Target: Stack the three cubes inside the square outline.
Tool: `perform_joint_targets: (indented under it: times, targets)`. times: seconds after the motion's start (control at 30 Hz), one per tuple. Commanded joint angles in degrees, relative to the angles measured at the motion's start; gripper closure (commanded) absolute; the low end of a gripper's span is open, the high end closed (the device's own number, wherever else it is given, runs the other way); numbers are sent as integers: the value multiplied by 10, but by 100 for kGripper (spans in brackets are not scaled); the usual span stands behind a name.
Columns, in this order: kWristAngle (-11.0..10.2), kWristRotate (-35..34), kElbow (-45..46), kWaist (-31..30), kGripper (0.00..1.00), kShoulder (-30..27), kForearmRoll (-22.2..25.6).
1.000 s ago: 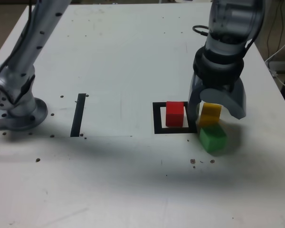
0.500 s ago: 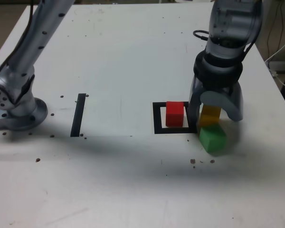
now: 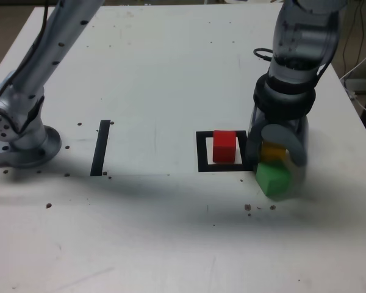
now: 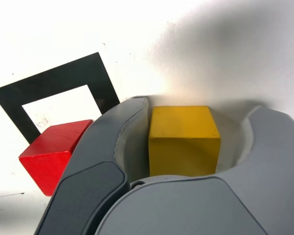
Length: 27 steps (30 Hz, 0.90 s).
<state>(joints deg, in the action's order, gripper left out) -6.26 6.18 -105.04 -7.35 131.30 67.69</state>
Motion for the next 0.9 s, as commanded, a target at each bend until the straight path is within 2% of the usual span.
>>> perform_joint_targets:
  times: [0.0, 0.27, 0.57, 0.7, 0.87]
  targets:
    - [-6, -2, -3, 1, 61, -1, -4]
    - [-14, -5, -3, 1, 82, -5, -20]
    - [-16, -5, -5, -3, 91, -23, -22]
    - [-21, -5, -13, -4, 91, -54, 6]
    - [-34, -13, -19, -5, 91, -103, 67]
